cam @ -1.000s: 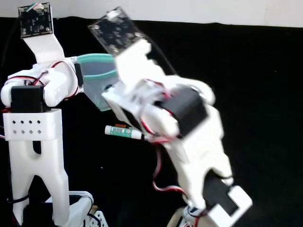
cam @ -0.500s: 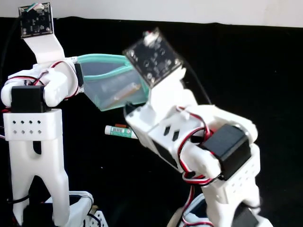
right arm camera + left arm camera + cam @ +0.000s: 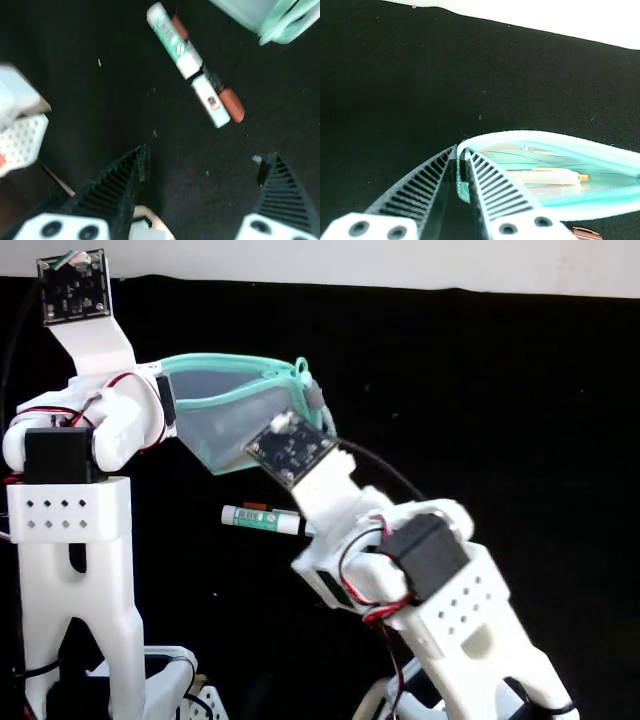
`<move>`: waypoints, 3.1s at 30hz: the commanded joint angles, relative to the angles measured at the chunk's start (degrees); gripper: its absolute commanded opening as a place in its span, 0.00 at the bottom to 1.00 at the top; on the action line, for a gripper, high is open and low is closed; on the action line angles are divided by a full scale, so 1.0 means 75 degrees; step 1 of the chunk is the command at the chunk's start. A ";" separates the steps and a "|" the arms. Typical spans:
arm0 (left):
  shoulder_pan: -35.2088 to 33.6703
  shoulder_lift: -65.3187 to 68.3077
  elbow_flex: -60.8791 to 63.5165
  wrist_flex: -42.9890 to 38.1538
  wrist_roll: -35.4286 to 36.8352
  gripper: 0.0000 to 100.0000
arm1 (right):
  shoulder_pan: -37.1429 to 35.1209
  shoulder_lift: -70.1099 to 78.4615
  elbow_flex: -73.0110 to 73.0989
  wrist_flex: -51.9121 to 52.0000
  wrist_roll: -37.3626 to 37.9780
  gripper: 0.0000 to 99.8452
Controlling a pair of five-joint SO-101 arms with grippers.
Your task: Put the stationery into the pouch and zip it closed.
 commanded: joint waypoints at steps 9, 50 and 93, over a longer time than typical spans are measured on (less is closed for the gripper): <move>0.0416 0.0064 0.0264 0.0059 -0.0035 0.01 | -0.0018 -0.0182 0.2889 -0.3358 0.0105 0.34; 0.0416 0.0064 0.0287 0.0070 -0.0047 0.01 | 0.0018 0.3815 0.2913 -0.7332 0.4302 0.34; 0.0404 0.0076 0.0287 0.0070 -0.0047 0.01 | -0.0064 0.5480 0.1776 -0.8105 0.4032 0.01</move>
